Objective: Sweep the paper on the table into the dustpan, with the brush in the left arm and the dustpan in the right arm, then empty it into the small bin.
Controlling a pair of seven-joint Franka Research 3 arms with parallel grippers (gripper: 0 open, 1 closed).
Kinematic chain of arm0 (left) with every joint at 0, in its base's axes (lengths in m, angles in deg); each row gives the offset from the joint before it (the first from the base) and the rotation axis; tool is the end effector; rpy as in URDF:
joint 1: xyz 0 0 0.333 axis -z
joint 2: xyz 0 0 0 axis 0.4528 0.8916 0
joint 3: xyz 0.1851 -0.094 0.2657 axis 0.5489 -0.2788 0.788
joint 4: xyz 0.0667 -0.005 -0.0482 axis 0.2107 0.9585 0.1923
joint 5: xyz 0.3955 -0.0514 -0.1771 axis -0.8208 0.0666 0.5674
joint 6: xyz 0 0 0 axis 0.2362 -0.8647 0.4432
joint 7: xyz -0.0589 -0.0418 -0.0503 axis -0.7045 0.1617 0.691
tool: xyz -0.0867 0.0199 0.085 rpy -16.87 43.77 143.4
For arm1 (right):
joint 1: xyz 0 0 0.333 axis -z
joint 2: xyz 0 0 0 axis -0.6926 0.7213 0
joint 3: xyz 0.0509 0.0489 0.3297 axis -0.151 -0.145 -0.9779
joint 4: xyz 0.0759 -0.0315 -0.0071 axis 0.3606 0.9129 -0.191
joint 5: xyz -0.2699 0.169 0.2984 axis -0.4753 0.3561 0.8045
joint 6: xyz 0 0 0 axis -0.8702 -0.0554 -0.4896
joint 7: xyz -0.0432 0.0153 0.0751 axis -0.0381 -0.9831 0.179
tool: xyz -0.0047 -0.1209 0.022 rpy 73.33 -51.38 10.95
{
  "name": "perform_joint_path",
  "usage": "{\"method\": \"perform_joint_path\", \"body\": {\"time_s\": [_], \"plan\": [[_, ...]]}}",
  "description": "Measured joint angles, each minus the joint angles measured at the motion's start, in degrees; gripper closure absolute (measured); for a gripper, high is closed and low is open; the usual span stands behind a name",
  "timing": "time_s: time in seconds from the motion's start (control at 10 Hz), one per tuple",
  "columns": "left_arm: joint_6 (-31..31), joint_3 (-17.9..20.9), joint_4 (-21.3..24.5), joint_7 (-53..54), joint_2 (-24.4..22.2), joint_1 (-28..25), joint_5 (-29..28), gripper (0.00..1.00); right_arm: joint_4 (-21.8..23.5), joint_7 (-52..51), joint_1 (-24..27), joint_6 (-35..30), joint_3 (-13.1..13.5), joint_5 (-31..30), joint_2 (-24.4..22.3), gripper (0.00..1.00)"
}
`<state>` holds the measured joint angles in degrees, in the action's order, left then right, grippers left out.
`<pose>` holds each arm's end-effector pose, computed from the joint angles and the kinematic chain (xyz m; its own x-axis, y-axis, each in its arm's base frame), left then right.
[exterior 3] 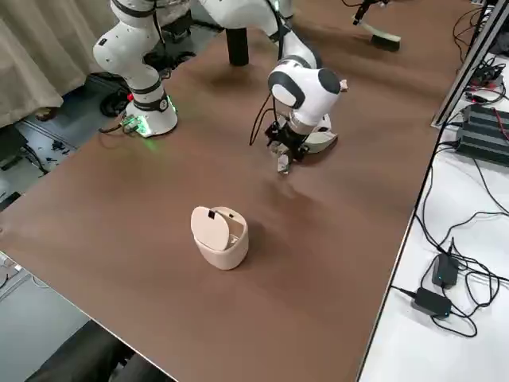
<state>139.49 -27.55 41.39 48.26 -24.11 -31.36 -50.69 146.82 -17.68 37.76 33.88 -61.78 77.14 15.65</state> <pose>0.5296 -0.0447 0.2017 0.9642 -0.0268 -0.2640 -0.0382 -0.9985 -0.0383 0.6292 0.0266 0.2048 0.0741 0.9968 -0.0298 0.9277 -0.0799 -0.3647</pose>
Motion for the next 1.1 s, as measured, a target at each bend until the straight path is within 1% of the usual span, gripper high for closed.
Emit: {"method": "perform_joint_path", "body": {"time_s": [0.1,0.3,0.7,0.8,0.9,1.1], "plan": [[0.01,0.00,0.00,0.00,0.00,0.00,-0.05,0.61,0.56,0.02,-0.84,0.00,-0.11,0.06,-0.87,0.06],[0.12,0.00,-0.08,-0.22,-0.02,-0.01,-0.17,0.72,1.38,0.07,-2.41,0.01,-0.19,0.09,-2.38,0.11],[0.05,-0.02,-0.80,-0.04,-0.12,0.00,-0.25,0.72,2.72,0.03,-2.98,1.88,-0.19,0.09,-3.14,0.20],[-0.66,-0.07,-1.75,0.01,-0.26,0.07,-0.25,0.72,3.28,0.01,-2.98,3.12,-0.18,0.09,-3.14,0.24],[-2.20,-0.47,-3.51,0.01,-0.53,0.12,-0.26,0.72,3.86,0.00,-2.97,4.19,-0.17,0.09,-3.14,0.24],[-3.79,-3.62,-6.57,-0.22,-1.49,0.16,-0.26,0.72,4.18,-0.09,-2.96,5.15,-0.09,0.09,-3.14,0.24]]}}
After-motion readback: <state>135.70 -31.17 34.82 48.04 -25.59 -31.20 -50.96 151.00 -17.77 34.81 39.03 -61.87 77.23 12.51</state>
